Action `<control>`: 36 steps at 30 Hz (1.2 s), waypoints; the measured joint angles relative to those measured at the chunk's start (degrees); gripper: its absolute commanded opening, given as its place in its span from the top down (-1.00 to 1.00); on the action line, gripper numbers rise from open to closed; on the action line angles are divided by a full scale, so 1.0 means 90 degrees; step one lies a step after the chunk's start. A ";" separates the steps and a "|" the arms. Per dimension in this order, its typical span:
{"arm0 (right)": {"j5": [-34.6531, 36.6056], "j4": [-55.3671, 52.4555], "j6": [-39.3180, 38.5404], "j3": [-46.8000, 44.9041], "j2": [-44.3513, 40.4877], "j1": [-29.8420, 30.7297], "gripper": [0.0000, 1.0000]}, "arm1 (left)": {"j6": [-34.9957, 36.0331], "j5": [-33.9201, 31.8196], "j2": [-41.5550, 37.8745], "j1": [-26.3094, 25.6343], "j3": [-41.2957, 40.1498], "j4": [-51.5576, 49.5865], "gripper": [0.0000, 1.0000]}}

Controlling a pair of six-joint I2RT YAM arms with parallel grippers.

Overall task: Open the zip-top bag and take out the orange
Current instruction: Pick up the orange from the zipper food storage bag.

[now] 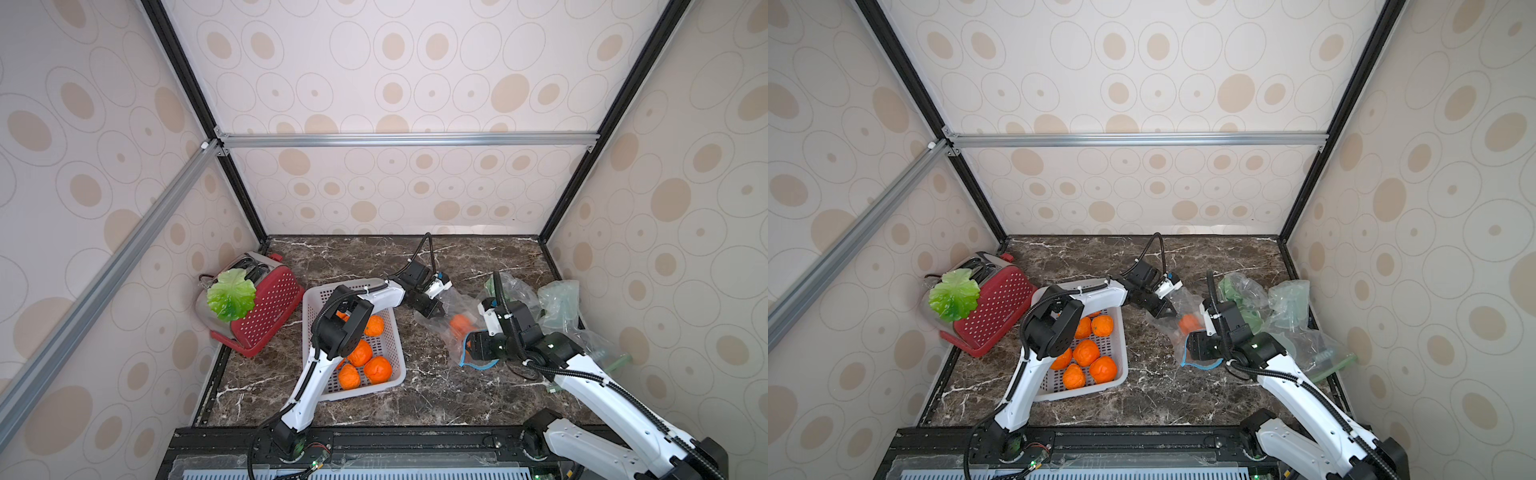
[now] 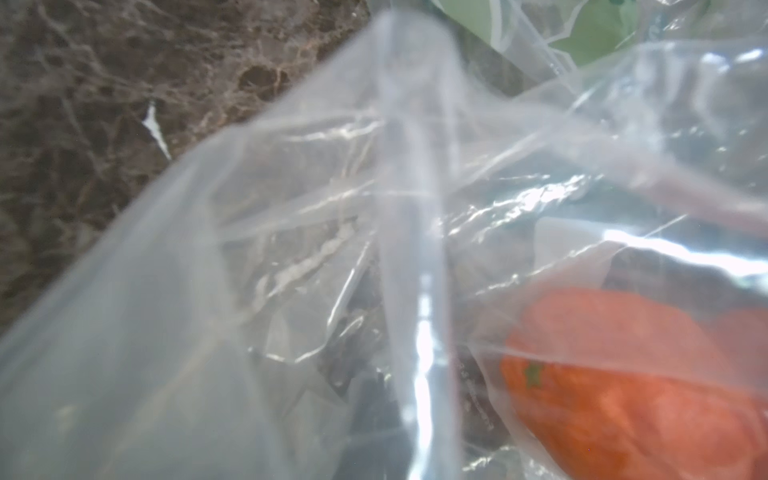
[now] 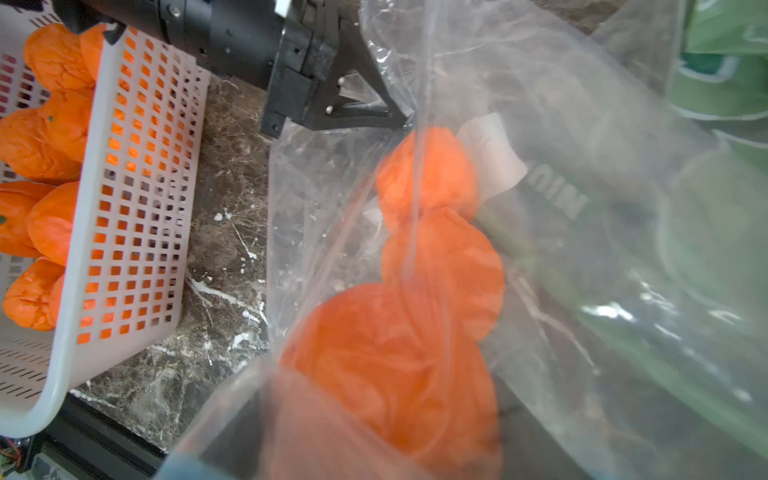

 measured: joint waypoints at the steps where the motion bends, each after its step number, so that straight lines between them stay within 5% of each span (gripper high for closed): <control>1: 0.0066 -0.0160 0.0019 0.0085 -0.0017 0.0000 -0.06 | -0.0010 0.0046 0.0000 -0.0010 0.0000 -0.0002 1.00; 18: 0.0104 -0.0840 0.0610 0.0333 0.0605 0.0002 -0.10 | -0.0044 -0.0066 0.0000 0.0063 -0.0024 0.0070 1.00; 26: 0.0801 -0.2064 0.0614 0.1574 0.0593 0.0002 -0.02 | -0.0141 0.0325 -0.0109 -0.0034 -0.0049 0.0104 1.00; 33: 0.1586 -0.2718 0.0733 0.1809 0.0338 0.0007 0.16 | -0.0204 0.0505 -0.0243 -0.0073 -0.0049 0.0279 1.00; 36: 0.1661 -0.2482 0.0911 0.1566 0.0068 0.0010 0.05 | -0.0209 0.0500 -0.0243 -0.0083 -0.0049 0.0316 1.00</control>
